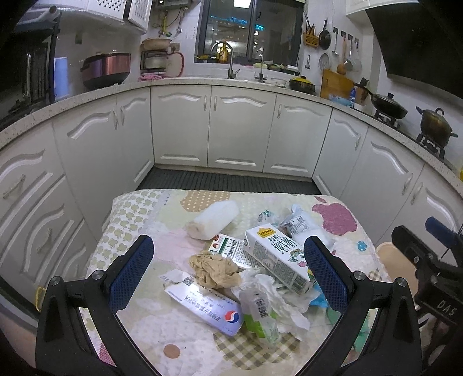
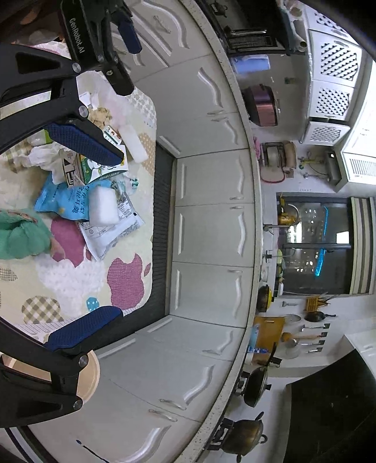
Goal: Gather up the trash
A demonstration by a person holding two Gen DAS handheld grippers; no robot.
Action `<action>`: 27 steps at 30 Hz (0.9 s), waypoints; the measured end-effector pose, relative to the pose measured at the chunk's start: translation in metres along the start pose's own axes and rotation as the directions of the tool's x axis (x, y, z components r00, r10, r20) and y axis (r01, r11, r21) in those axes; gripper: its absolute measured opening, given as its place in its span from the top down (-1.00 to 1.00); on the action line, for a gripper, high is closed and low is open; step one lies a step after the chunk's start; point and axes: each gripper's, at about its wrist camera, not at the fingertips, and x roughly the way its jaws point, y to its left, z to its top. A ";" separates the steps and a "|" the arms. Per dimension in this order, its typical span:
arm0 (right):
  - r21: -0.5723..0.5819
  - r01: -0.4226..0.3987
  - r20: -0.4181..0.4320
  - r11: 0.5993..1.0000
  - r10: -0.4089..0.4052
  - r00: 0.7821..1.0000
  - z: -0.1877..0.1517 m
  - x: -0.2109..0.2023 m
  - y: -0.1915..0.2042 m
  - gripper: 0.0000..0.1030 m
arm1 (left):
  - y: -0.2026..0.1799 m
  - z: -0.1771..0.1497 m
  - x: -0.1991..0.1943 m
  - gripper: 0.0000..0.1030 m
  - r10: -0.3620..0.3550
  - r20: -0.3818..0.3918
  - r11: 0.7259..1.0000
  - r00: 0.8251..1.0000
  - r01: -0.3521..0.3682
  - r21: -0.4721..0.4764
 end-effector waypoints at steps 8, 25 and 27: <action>0.033 -0.007 0.059 0.999 0.005 0.998 0.008 -0.007 -0.004 -0.88 | -0.002 0.004 -0.010 -1.00 0.003 0.069 1.000 0.998 -0.004 0.018; 0.057 -0.023 0.118 0.998 0.016 0.993 0.008 -0.007 0.003 -0.88 | 0.005 0.006 -0.011 -0.99 -0.010 0.091 1.000 0.996 0.009 0.009; 0.054 -0.026 0.117 0.998 0.020 0.993 0.007 -0.007 0.004 -0.88 | 0.006 0.006 -0.011 -1.00 -0.012 0.089 1.000 0.996 0.012 0.004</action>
